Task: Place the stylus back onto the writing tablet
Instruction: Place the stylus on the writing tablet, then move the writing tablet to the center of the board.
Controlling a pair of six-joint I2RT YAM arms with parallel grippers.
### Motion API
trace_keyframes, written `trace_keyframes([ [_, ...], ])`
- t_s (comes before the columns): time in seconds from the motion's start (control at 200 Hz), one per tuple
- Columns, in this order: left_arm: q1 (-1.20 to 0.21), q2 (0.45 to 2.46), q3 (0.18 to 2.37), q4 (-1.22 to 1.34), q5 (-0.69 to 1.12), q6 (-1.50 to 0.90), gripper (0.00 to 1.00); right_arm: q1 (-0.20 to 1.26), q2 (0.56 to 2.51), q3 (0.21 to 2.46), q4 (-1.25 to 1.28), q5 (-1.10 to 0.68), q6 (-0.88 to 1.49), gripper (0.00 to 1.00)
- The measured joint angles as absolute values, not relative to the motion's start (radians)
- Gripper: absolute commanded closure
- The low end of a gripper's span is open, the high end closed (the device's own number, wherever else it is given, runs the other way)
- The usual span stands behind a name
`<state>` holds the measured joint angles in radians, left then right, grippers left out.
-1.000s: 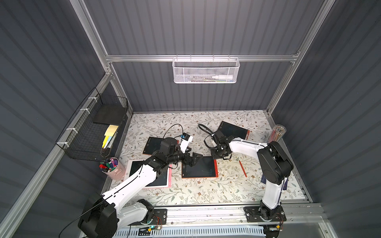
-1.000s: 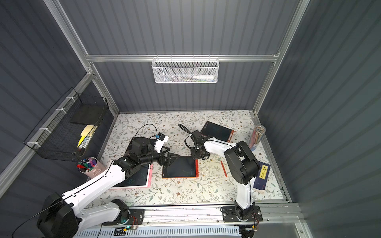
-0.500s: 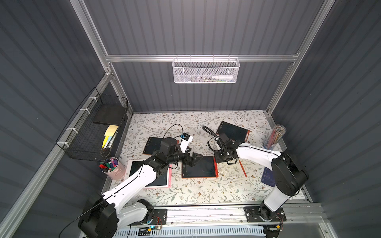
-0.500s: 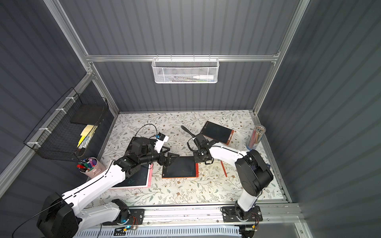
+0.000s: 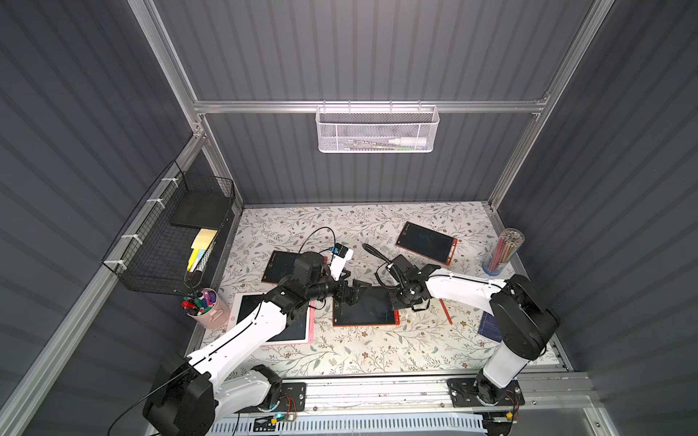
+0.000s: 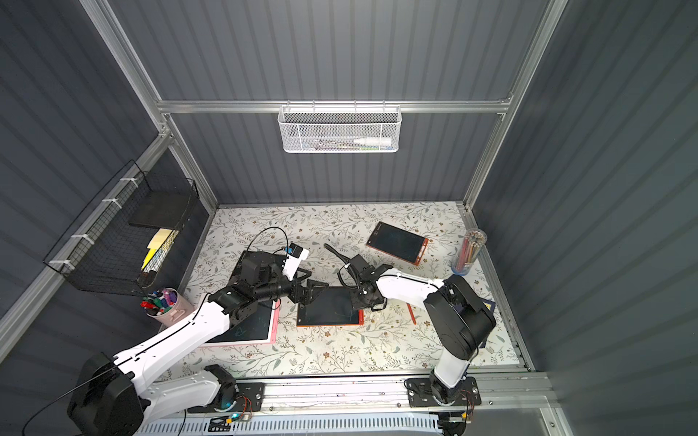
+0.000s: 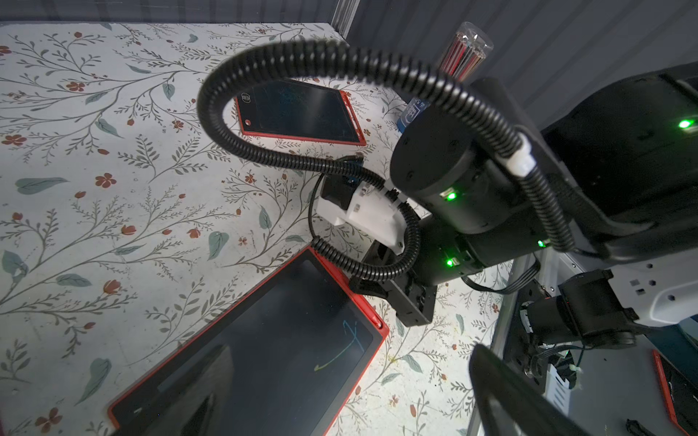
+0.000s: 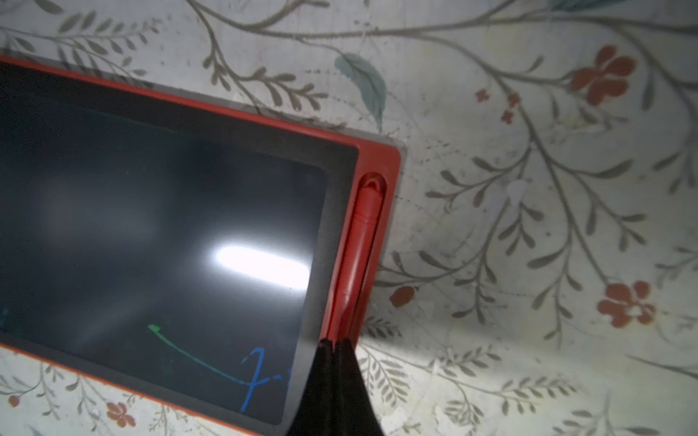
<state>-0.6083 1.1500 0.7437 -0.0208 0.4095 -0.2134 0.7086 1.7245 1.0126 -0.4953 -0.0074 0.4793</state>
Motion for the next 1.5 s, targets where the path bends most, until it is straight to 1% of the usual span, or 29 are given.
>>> trace_keyframes([
  [0.405, -0.608, 1.150, 0.744, -0.021, 0.410, -0.213, 0.01, 0.728, 1.765, 1.056, -0.527, 0.054, 0.483, 1.00],
  [0.625, -0.608, 1.150, 0.744, -0.021, 0.409, -0.214, 0.01, 0.738, 1.811, 1.115, -0.563, 0.088, 0.495, 1.00],
  [0.79, -0.608, 1.147, 0.744, -0.021, 0.409, -0.214, 0.01, 0.738, 1.803, 1.113, -0.563, 0.094, 0.503, 1.00],
  [0.911, -0.608, 1.139, 0.744, -0.021, 0.408, -0.214, 0.01, 0.722, 1.752, 1.097, -0.574, 0.071, 0.509, 1.00],
  [1.191, -0.617, 1.096, 0.744, -0.037, 0.382, -0.231, 0.01, 0.635, 1.563, 1.013, -0.577, 0.036, 0.520, 0.82],
  [1.331, -0.646, 1.085, 0.744, -0.060, 0.356, -0.266, 0.01, 0.545, 1.502, 0.929, -0.582, 0.022, 0.521, 0.74],
  [1.421, -0.695, 1.080, 0.739, -0.069, 0.323, -0.313, 0.00, 0.473, 1.477, 0.906, -0.587, 0.022, 0.515, 0.69],
  [1.501, -0.787, 1.079, 0.738, -0.071, 0.282, -0.373, 0.01, 0.405, 1.474, 0.908, -0.584, 0.022, 0.516, 0.67],
])
